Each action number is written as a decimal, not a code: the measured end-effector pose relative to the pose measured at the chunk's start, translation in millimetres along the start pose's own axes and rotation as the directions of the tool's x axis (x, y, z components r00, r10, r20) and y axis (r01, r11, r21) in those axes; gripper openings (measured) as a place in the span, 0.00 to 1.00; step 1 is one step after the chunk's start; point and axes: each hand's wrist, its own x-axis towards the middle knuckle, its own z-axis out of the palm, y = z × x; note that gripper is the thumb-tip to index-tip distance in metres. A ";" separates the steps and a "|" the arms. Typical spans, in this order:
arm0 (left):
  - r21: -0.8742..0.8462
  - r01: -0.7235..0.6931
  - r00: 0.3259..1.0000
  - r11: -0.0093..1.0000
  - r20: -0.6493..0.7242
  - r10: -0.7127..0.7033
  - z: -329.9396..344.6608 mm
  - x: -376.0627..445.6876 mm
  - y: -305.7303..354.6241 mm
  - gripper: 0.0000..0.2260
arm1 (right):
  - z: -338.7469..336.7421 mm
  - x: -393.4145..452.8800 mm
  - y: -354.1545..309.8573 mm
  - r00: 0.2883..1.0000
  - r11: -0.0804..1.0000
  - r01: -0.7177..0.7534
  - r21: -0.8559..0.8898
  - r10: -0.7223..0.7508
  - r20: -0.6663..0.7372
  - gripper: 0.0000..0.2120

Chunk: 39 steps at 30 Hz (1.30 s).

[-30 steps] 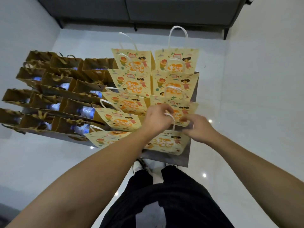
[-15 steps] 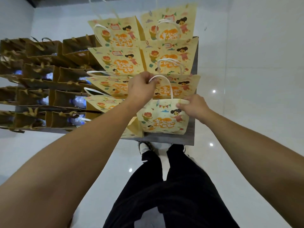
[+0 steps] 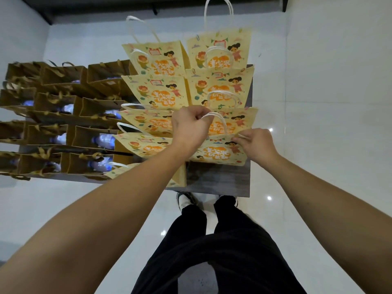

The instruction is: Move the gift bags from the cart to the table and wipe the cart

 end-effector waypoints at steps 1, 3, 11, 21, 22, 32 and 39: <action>0.014 -0.007 1.000 1.000 0.010 0.007 2.1 -1.9 -0.2 0.05 | 1.1 0.4 2.7 1.000 1.000 0.005 0.001 -0.005 -0.011 0.13; 0.031 -0.037 0.999 0.999 0.036 0.036 6.5 -6.2 0.3 0.03 | 3.4 -3.4 8.9 0.999 1.000 0.021 -0.020 -0.022 -0.036 0.12; 0.066 -0.042 0.984 0.997 0.178 0.029 14.4 -22.3 -10.3 0.05 | 14.9 -23.9 28.8 0.998 1.000 0.023 0.013 -0.022 -0.066 0.10; 0.014 -0.068 0.965 0.998 0.254 0.062 8.2 -25.4 -11.5 0.07 | 17.5 -40.4 31.0 0.978 0.999 0.034 0.017 -0.030 -0.205 0.09; 0.028 -0.085 0.961 0.996 0.265 0.074 8.5 -27.3 -10.2 0.07 | 17.9 -42.5 30.9 0.975 0.999 0.034 0.000 -0.033 -0.220 0.09; 0.280 -0.202 0.878 0.939 0.476 0.047 -34.4 -24.3 -15.2 0.21 | 17.1 -46.0 16.0 0.980 0.982 -0.065 -0.175 0.030 -0.197 0.10; 0.336 -0.150 0.944 0.930 0.327 0.034 -89.6 -15.7 -20.2 0.25 | 22.8 -74.3 -23.0 0.965 0.971 -0.095 -0.221 0.035 -0.261 0.20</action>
